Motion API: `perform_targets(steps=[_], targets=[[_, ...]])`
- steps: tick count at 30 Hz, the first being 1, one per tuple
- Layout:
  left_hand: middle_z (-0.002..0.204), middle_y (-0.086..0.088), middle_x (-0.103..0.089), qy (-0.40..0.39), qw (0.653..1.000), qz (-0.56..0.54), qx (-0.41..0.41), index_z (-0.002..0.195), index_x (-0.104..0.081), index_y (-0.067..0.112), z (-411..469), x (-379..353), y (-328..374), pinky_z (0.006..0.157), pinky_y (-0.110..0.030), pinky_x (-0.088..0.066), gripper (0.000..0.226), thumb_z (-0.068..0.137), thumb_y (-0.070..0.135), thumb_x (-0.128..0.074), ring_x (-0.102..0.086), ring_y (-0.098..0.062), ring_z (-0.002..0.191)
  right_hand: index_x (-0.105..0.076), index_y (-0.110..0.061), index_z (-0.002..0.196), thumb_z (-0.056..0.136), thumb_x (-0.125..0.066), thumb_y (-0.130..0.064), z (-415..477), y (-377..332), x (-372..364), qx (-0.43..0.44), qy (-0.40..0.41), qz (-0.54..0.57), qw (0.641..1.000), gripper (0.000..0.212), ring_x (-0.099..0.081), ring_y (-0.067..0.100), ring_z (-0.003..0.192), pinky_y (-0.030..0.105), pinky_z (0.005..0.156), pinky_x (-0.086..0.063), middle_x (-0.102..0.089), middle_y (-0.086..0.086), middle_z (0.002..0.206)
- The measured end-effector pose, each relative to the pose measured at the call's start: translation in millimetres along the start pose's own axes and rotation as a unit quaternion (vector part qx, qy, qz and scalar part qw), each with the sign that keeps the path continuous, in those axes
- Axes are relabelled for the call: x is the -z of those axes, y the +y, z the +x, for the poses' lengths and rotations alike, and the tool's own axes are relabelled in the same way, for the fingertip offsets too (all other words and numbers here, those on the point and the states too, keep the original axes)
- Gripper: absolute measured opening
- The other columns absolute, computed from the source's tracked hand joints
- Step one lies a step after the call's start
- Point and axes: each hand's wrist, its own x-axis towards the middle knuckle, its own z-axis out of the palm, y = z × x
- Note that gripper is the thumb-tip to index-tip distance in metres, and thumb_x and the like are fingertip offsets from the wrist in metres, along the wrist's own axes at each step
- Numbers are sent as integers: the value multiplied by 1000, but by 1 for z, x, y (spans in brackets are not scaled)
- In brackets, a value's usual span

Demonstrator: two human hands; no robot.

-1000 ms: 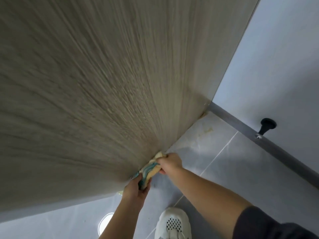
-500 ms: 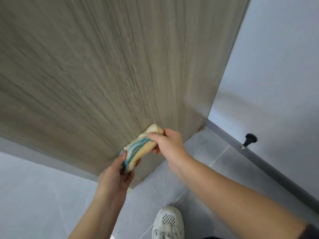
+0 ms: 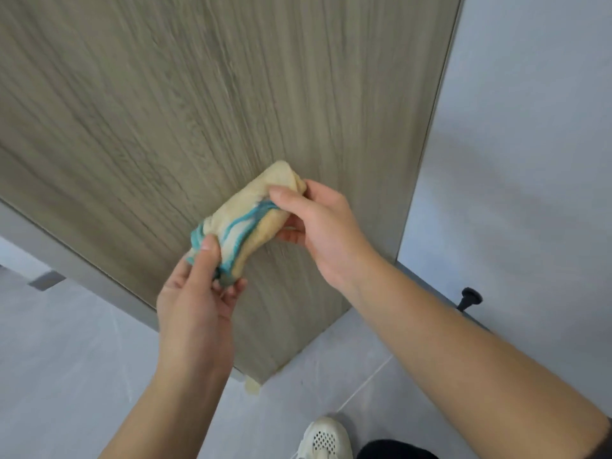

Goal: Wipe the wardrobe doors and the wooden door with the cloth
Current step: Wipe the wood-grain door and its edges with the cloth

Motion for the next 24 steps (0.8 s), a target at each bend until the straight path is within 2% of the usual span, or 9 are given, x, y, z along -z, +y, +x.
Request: perform_targets(steps=[2, 5, 8, 11, 14, 16, 18, 22, 24], targets=[[83, 5, -73, 5, 999, 19, 32, 99, -69, 15, 2, 6, -29, 56, -18, -53, 14, 95, 20, -56, -64, -4, 69, -66, -15, 88, 91, -65, -14, -3, 24, 25, -30, 2, -10, 999, 3, -64, 16, 73, 26, 58, -51, -67, 4, 82], [82, -1, -74, 0, 989, 48, 143, 95, -69, 11, 12, 23, -95, 55, -21, -56, 11, 93, 16, -59, -65, -10, 71, -67, -15, 86, 90, -66, -13, -6, 89, 75, -132, 75, -27, 988, 4, -64, 13, 64, 22, 52, -50, -69, 5, 79], [84, -9, -74, 37, 958, 82, 273, 98, -68, 2, 29, 40, -171, 53, -25, -56, 14, 92, 13, -63, -66, -20, 76, -66, -11, 88, 89, -67, -11, -6, 165, 120, -253, 163, -34, 953, 2, -62, 13, 57, 21, 49, -49, -68, 8, 77], [88, -19, -69, 62, 921, 121, 365, 108, -64, -8, 58, 56, -243, 47, -25, -53, 24, 93, 11, -62, -66, -23, 67, -63, -8, 86, 87, -70, -8, 4, 234, 154, -330, 238, -37, 913, 6, -55, 12, 46, 21, 45, -45, -61, 10, 69], [78, -20, -64, 48, 888, 142, 434, 109, -59, -8, 84, 62, -292, 41, -21, -50, 21, 99, 9, -50, -63, -21, 53, -64, -3, 83, 82, -71, -7, 22, 285, 177, -351, 259, -92, 895, 9, -49, 20, 48, 24, 44, -38, -54, 15, 63], [79, -21, -61, 59, 873, 128, 468, 108, -56, -8, 99, 62, -315, 39, -21, -49, 20, 101, 6, -45, -59, -26, 61, -62, -3, 71, 80, -71, -7, 37, 311, 187, -361, 271, -130, 883, 14, -50, 23, 50, 26, 45, -38, -53, 15, 59], [87, -22, -58, 84, 863, 94, 489, 103, -56, -9, 111, 64, -330, 38, -24, -51, 19, 102, 5, -43, -55, -29, 71, -62, -5, 68, 80, -71, -9, 50, 323, 190, -374, 287, -154, 868, 15, -55, 25, 52, 26, 45, -41, -58, 16, 63], [91, -22, -58, 141, 839, 28, 524, 94, -55, -8, 129, 73, -352, 38, -31, -53, 20, 102, 6, -44, -56, -31, 78, -64, -5, 77, 84, -66, -15, 67, 343, 191, -397, 288, -222, 843, 12, -58, 18, 52, 15, 33, -35, -63, 11, 73], [91, -22, -58, 157, 836, 17, 526, 92, -54, -8, 132, 76, -359, 36, -30, -52, 21, 102, 7, -43, -56, -31, 78, -68, -1, 85, 83, -65, -15, 73, 353, 191, -403, 289, -223, 839, 15, -63, 21, 57, 19, 41, -44, -66, 12, 75]])
